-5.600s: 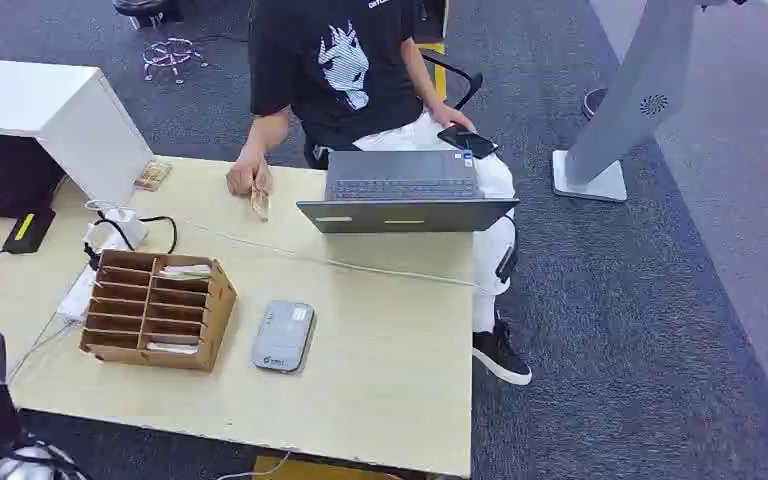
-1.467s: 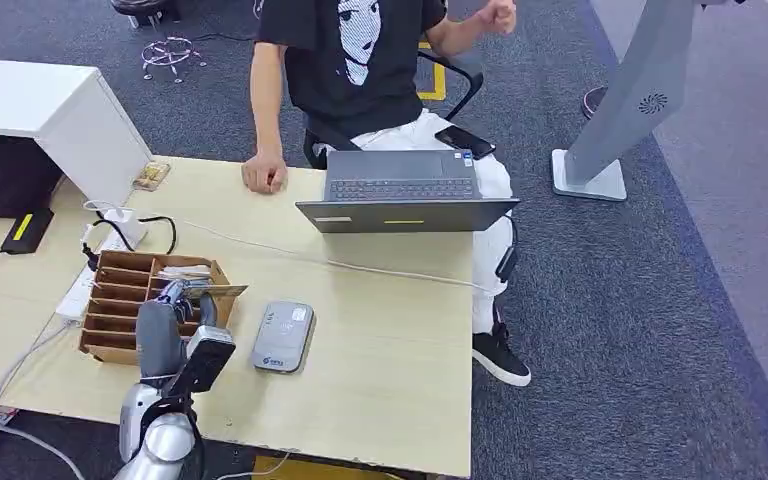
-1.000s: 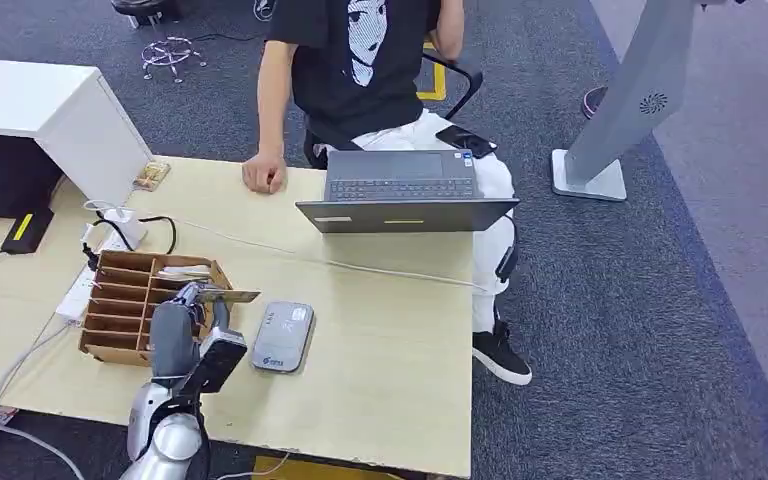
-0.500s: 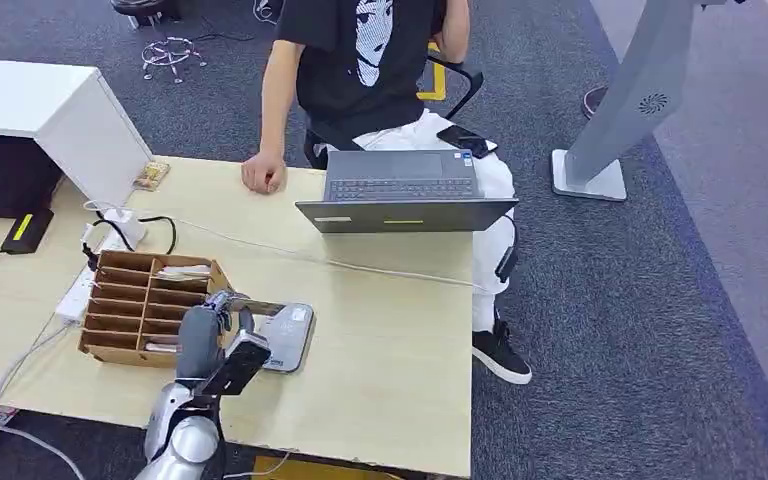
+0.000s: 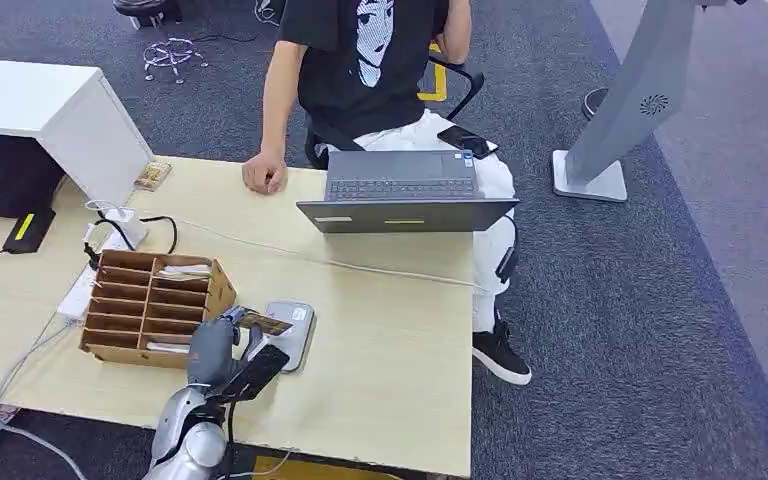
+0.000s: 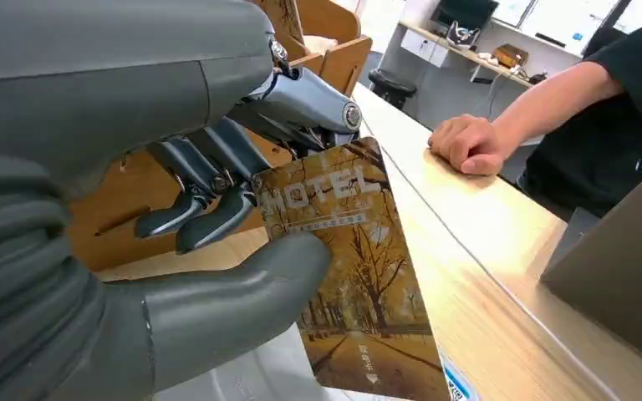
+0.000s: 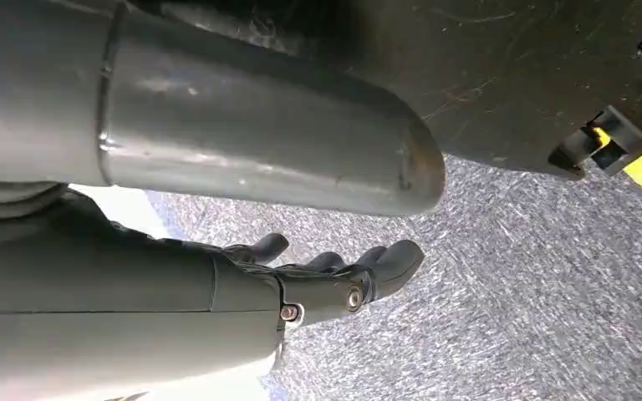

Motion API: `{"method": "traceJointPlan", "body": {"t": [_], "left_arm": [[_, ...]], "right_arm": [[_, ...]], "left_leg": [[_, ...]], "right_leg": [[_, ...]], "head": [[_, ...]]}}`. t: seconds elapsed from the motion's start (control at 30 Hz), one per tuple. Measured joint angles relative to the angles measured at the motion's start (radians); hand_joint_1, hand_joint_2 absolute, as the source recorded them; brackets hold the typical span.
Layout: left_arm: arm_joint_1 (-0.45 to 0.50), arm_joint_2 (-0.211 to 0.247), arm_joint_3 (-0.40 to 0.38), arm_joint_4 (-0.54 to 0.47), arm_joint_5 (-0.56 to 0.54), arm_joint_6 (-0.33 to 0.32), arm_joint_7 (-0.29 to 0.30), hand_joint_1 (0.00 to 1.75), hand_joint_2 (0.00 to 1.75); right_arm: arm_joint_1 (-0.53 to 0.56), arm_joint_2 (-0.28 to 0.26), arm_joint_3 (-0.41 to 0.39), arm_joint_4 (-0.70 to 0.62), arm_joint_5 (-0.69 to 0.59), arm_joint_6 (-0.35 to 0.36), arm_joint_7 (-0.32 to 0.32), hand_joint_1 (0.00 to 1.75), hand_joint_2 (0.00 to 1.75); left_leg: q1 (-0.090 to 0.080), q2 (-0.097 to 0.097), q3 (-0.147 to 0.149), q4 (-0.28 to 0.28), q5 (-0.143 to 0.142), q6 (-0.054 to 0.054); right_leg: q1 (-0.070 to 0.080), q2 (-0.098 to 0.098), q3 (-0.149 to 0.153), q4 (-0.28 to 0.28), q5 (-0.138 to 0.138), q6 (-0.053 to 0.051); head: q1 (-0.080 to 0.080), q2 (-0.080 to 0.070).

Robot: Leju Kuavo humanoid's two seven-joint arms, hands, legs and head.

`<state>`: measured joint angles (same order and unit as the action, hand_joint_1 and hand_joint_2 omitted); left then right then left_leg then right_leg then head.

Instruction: Pass the card to the sensor for recognition and then transmit it.

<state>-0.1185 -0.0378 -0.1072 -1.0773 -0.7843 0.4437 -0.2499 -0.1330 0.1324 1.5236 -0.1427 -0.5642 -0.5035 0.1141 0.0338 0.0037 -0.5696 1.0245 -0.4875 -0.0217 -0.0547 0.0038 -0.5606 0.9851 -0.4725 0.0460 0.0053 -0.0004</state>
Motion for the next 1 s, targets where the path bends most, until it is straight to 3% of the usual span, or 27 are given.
{"method": "traceJointPlan", "body": {"t": [0.33,0.5,0.67,0.83,1.0], "left_arm": [[-0.014,0.0,0.0,0.026,-0.049,0.021,0.005,1.75,1.75],[0.011,0.007,0.0,-0.032,-0.064,0.042,0.007,1.75,1.75],[0.039,0.018,0.0,-0.143,-0.04,0.065,-0.016,1.75,1.75],[0.057,0.023,0.0,-0.295,-0.042,0.185,-0.085,1.75,1.75],[0.076,0.024,0.0,-0.445,-0.085,0.248,-0.14,1.75,1.75]], "right_arm": [[-0.005,0.006,0.0,0.0,-0.002,0.006,0.012,0.0,0.0],[-0.005,0.006,0.0,0.0,-0.005,0.008,0.012,0.0,0.0],[-0.004,0.006,0.0,0.0,-0.016,0.004,0.011,0.0,0.0],[-0.004,0.006,0.0,0.0,-0.013,0.0,0.012,0.0,0.0],[-0.004,0.006,0.0,0.0,-0.014,0.0,0.012,0.0,0.0]], "left_leg": [[0.0,0.0,0.004,0.0,0.001,0.001],[0.0,0.0,0.004,0.0,0.001,0.001],[0.0,0.0,0.002,0.0,0.001,0.001],[0.0,0.0,0.0,0.0,0.001,0.001],[0.0,0.0,0.0,0.0,0.001,0.001]], "right_leg": [[0.0,0.0,0.005,0.0,0.0,0.0],[0.0,0.0,0.004,0.0,0.001,0.0],[0.0,0.0,0.002,0.0,0.0,0.0],[0.0,0.0,0.0,0.0,0.0,0.0],[0.0,0.0,0.0,0.0,0.0,0.0]], "head": [[0.0,0.0],[0.0,0.0],[0.0,0.0],[0.0,0.0],[0.0,0.0]]}}
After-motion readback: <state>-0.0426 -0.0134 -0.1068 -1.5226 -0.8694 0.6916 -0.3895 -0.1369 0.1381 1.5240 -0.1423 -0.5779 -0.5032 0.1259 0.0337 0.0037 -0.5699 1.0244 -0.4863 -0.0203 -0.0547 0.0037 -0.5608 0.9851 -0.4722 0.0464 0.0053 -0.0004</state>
